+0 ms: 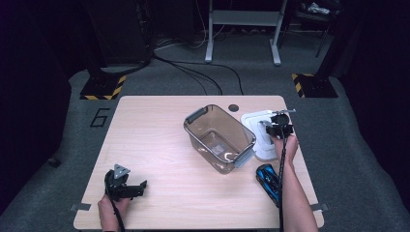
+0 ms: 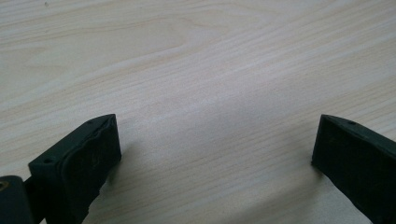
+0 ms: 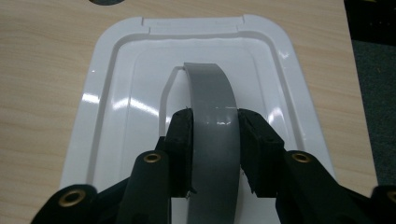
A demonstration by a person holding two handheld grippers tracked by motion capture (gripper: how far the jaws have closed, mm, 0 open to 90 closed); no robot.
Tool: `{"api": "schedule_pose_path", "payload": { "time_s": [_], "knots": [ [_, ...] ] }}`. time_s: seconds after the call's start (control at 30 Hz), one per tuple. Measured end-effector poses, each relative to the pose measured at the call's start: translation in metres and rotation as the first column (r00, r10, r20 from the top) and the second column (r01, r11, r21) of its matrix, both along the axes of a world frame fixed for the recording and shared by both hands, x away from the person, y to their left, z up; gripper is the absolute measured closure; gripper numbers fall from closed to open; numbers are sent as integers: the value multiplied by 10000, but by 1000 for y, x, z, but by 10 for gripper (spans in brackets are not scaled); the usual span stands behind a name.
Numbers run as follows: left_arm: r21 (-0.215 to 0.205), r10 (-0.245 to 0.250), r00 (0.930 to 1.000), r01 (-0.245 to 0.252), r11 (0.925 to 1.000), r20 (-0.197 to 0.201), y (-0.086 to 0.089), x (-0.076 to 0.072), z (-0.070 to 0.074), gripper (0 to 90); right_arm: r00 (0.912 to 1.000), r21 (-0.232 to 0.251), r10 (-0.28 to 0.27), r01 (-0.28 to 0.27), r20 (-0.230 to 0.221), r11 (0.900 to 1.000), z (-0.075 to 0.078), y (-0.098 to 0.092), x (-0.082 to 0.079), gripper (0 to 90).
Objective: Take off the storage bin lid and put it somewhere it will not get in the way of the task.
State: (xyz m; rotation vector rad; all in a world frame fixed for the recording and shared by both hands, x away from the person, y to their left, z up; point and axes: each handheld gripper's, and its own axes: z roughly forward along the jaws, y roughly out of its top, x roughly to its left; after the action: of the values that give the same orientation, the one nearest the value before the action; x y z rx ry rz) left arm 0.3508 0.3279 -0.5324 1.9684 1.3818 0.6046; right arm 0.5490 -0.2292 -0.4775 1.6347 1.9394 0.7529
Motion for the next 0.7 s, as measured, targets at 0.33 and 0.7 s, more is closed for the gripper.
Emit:
{"api": "schedule_pose_path", "payload": {
  "time_s": [0.33, 0.7],
  "knots": [
    [14, 8, 10000, -8, 10000, 10, 0, 0, 0, 14, 9998, 464, 178, -176, -34, 9988, 12, -4, -9, 402],
    [-24, 4, 10000, -4, 10000, -4, 0, 0, 0, 14, 9946, 1035, 1027, -1034, 124, 9892, 39, -13, -38, 215]
  ]
}}
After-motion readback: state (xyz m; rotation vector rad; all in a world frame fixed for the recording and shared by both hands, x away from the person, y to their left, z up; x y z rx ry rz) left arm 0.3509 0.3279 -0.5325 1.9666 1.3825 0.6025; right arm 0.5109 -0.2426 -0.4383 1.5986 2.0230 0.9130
